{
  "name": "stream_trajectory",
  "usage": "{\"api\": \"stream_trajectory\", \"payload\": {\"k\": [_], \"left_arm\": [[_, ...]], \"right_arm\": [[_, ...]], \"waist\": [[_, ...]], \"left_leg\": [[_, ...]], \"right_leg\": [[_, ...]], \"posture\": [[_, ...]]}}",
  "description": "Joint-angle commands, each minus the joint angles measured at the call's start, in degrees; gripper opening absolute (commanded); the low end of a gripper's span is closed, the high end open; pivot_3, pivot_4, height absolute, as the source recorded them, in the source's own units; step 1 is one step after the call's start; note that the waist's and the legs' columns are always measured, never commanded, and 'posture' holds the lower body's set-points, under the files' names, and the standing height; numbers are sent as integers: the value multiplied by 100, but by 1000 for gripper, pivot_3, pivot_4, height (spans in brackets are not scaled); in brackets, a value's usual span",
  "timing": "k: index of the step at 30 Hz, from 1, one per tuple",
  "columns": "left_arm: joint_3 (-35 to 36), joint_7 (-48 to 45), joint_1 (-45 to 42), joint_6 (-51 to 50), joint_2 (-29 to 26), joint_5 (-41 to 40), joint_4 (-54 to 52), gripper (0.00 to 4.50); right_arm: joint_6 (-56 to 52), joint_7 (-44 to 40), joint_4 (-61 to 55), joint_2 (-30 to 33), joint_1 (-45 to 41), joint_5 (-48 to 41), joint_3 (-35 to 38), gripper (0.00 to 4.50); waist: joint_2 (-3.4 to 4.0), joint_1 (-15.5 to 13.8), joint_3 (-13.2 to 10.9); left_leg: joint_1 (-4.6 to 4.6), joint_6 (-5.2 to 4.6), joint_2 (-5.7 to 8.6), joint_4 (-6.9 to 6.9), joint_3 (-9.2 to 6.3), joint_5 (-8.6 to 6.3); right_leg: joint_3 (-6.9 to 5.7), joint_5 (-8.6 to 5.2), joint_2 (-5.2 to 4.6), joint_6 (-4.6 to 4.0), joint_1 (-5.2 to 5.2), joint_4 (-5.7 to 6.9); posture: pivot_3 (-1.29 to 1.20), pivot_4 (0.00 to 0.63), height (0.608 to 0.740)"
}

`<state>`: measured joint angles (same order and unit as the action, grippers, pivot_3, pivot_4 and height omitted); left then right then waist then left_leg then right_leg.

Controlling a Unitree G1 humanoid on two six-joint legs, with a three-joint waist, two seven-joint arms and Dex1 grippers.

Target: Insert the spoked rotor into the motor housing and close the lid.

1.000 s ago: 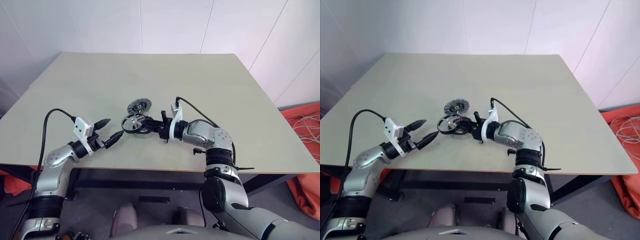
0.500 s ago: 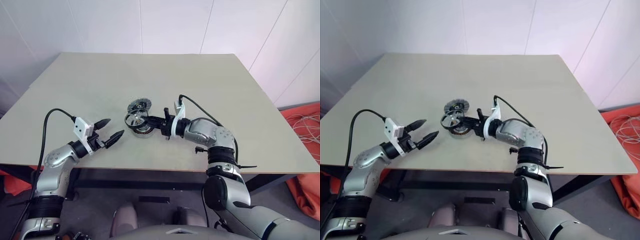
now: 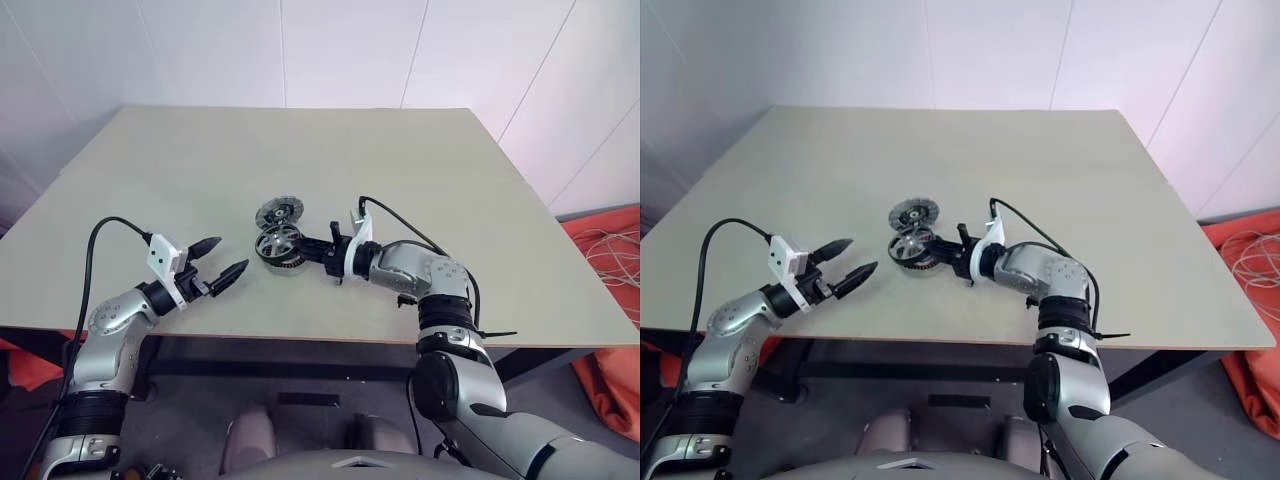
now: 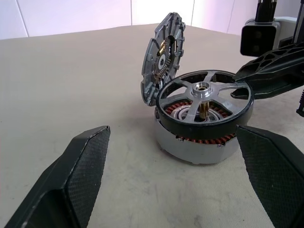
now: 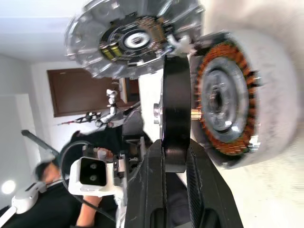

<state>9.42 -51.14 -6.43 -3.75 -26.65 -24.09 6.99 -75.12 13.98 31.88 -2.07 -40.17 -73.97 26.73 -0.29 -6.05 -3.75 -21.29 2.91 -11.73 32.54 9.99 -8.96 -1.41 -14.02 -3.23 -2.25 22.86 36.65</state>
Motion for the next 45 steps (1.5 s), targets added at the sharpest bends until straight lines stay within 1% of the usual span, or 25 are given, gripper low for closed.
{"api": "stream_trajectory", "payload": {"k": [1,21,31,33,36,39,40,41,42,43,45], "left_arm": [[60,-17,-104,37,-44,-70,-183,4500],[45,-57,-151,36,-58,-64,-146,4500],[32,-44,-166,47,-39,-54,-140,4500],[28,-40,-180,50,-36,-50,-132,4500],[23,-38,-199,52,-30,-47,-119,4500],[13,-40,-211,50,-24,-44,-111,4500],[8,-43,-215,50,-22,-42,-107,4500],[3,-45,-217,50,-21,-40,-108,4500],[2,-45,-219,49,-17,-44,-107,4500],[1,-46,-219,49,-15,-45,-105,4500],[0,-43,-211,48,-14,-48,-112,4500]], "right_arm": [[24,-179,-12,31,-157,58,41,267],[171,-545,199,76,-278,494,114,267],[200,-626,32,87,-183,785,99,267],[105,-719,-91,91,-202,703,105,1023],[43,-656,-283,76,-260,625,156,1932],[26,-489,-419,53,-279,627,219,3048],[-17,-472,-470,62,-277,632,215,3327],[-56,-445,-515,66,-270,621,224,3753],[-107,-391,-588,91,-254,631,220,4046],[-190,-376,-702,142,-228,684,157,4455],[-317,-138,-836,133,-205,558,283,4484]], "waist": [[0,1,0],[0,1,0],[0,1,0],[0,0,0],[0,-2,0],[0,-2,0],[0,-1,0],[0,-1,0],[0,-2,0],[0,-3,0],[0,-5,0]], "left_leg": [[0,0,0,0,0,0],[1,0,0,7,0,0],[2,0,-1,10,-1,0],[3,0,-1,10,-1,0],[3,0,0,11,-1,0],[3,0,0,11,-2,0],[3,0,-1,11,-2,0],[3,0,0,11,-2,0],[3,0,0,11,-2,0],[4,0,0,11,-2,0],[5,0,0,11,-2,0]], "right_leg": [[0,0,0,0,0,0],[-1,1,0,-3,-3,4],[-2,2,0,-5,-7,5],[-2,1,-1,-4,-8,5],[-2,1,0,-3,-9,5],[-2,2,0,-4,-9,5],[-2,2,0,-4,-9,5],[-2,2,0,-4,-9,5],[-1,2,0,-4,-9,5],[-2,1,0,-3,-9,5],[-2,1,-1,-3,-12,5]], "posture": [[0,0,740],[0,0,740],[0,0,740],[0,0,740],[0,0,740],[0,0,740],[0,0,740],[0,0,740],[0,0,740],[0,0,740],[0,0,740]]}}
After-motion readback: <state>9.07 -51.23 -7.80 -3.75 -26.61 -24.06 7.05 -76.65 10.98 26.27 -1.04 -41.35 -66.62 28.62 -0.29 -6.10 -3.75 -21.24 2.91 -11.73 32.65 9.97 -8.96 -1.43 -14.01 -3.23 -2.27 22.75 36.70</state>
